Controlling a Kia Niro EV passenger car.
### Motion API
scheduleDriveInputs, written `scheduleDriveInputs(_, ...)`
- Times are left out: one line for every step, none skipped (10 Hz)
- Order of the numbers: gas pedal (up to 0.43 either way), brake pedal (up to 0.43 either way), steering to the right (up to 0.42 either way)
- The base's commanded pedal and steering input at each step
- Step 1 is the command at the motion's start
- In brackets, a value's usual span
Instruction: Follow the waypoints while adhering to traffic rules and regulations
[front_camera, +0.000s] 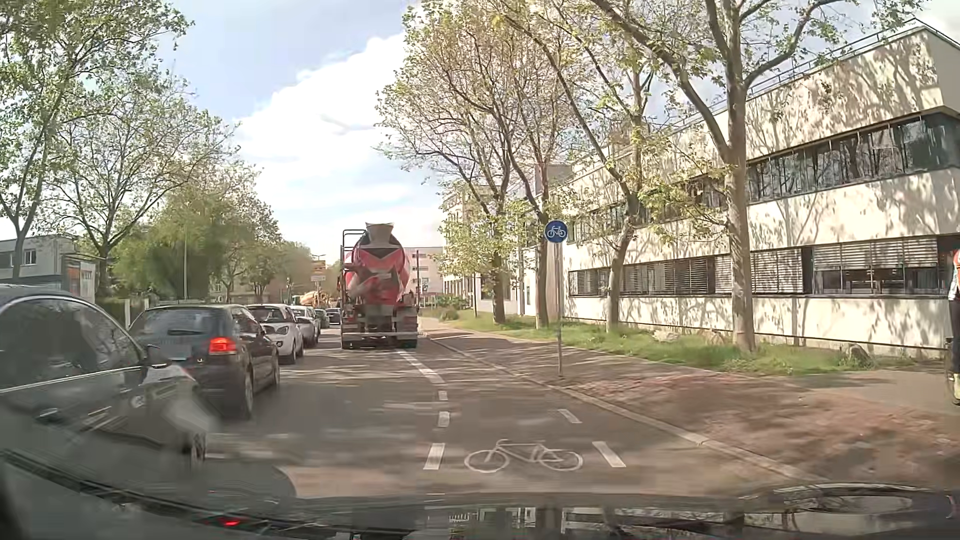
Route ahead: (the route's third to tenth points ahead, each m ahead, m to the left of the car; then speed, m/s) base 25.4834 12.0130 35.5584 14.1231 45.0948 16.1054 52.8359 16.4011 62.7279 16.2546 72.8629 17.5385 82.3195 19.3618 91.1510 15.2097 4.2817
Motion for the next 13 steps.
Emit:
scheduleDriveInputs(0.130,0.000,-0.074)
scheduleDriveInputs(0.138,0.000,-0.090)
scheduleDriveInputs(0.138,0.000,-0.102)
scheduleDriveInputs(0.138,0.000,-0.108)
scheduleDriveInputs(0.138,0.000,-0.111)
scheduleDriveInputs(0.138,0.000,-0.114)
scheduleDriveInputs(0.138,0.000,-0.117)
scheduleDriveInputs(0.138,0.000,-0.119)
scheduleDriveInputs(0.138,0.000,-0.119)
scheduleDriveInputs(0.130,0.000,-0.120)
scheduleDriveInputs(0.118,0.000,-0.119)
scheduleDriveInputs(0.087,0.000,-0.119)
scheduleDriveInputs(0.067,0.000,-0.119)
